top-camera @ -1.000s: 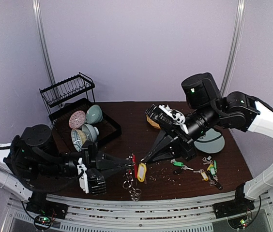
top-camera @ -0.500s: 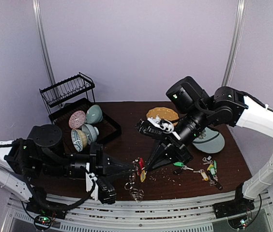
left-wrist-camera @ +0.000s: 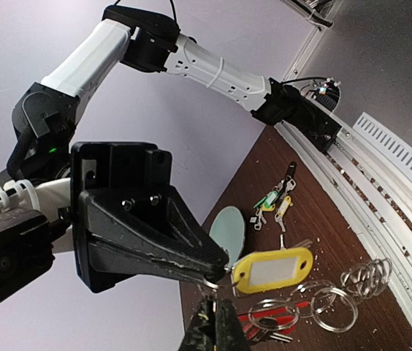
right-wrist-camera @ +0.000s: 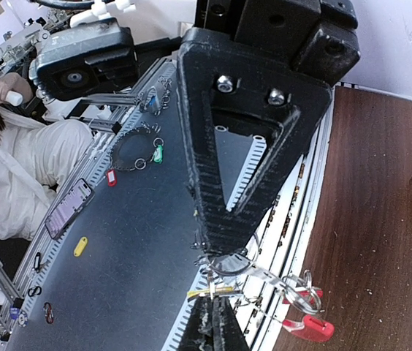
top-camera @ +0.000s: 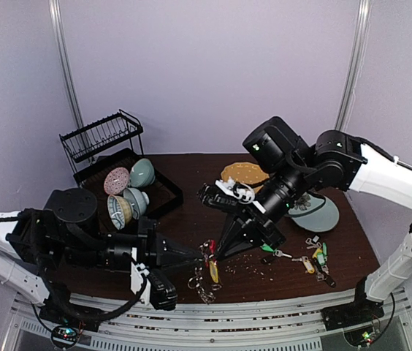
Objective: Put the keys on the keyring
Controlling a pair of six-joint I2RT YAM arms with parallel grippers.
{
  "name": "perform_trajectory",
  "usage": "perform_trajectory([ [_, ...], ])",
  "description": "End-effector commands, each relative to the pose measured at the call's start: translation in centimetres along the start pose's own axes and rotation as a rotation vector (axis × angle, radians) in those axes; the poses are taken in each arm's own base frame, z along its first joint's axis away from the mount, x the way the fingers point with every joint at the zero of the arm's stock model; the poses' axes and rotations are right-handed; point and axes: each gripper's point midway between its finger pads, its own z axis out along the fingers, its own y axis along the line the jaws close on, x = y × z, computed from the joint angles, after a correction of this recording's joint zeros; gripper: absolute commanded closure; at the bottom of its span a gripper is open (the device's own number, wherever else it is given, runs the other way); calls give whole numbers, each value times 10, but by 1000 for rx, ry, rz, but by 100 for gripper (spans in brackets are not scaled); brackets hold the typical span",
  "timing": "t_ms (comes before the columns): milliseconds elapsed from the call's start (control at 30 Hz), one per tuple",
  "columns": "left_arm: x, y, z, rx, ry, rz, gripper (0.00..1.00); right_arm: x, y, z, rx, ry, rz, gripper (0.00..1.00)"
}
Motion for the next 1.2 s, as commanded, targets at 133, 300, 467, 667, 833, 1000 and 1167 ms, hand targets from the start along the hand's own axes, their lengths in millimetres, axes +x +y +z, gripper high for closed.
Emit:
perform_trajectory([
  [133, -14, 19, -3, -49, -46, -18, 100, -13, 2, 1, -7, -22, -35, 100],
  [300, -13, 19, -4, -50, -46, -23, 100, -15, 7, -2, -24, -29, -51, 100],
  [467, -14, 17, -3, -44, -51, -26, 100, -17, 6, -4, -11, -33, -55, 100],
  [667, -16, 17, -4, -41, -62, -23, 100, -11, -2, 0, 15, -8, -39, 100],
  [833, -18, 13, -4, -13, -70, -20, 100, -9, -2, -1, 12, 0, -35, 100],
  [1000, -20, 13, -5, -7, -80, 6, 100, -4, -6, 4, 8, 22, -13, 100],
  [1167, -21, 14, -2, -17, -85, 25, 100, 0, -10, 7, 14, 37, -2, 100],
])
